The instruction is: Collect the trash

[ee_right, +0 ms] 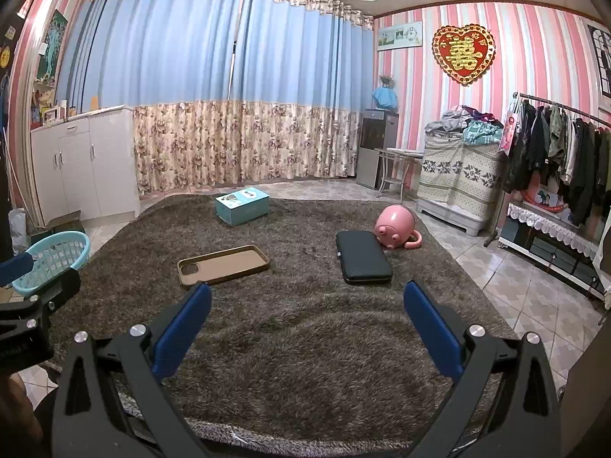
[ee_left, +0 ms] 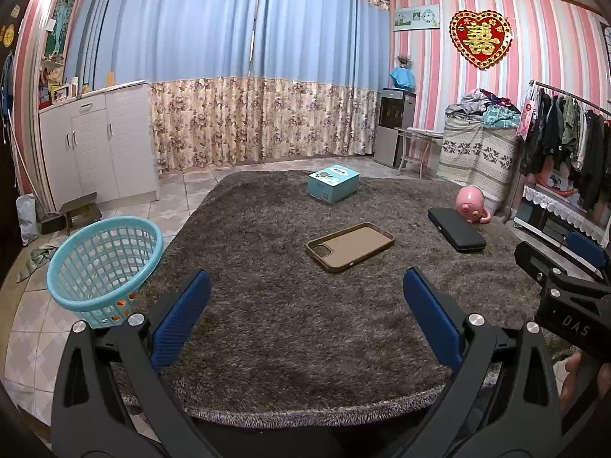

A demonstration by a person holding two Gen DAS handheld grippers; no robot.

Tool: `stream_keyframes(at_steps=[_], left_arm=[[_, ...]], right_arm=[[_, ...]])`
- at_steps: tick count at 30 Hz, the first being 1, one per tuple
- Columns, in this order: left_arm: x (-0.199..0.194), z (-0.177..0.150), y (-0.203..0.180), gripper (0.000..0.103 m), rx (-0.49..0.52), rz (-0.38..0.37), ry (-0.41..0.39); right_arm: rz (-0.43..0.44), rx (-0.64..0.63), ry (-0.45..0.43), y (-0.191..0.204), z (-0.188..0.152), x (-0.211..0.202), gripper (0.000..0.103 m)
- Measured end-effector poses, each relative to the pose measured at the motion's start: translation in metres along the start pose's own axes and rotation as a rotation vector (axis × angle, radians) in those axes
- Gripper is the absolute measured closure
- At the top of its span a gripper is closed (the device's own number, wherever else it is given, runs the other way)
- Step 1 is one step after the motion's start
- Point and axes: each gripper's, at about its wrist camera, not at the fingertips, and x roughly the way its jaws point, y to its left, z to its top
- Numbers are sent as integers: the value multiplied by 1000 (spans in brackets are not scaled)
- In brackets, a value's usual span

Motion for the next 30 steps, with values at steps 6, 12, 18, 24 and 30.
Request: stream_keyframes(at_steps=[6, 12, 18, 24, 30], left_arm=[[0, -2, 1, 6, -4, 6, -3], [1, -2, 1, 6, -3, 12, -3], [0, -2, 1, 6, 2, 23, -8], [1, -3, 2, 6, -3, 23, -8], [1, -2, 3, 6, -4, 23, -9]], right_arm=[[0, -1, 1, 0, 0, 0, 4], [-2, 10, -6, -2, 2, -2, 4], [1, 7, -3, -2, 2, -1, 4], [1, 5, -2, -1, 1, -1, 4], [1, 4, -4, -1, -1, 0, 4]])
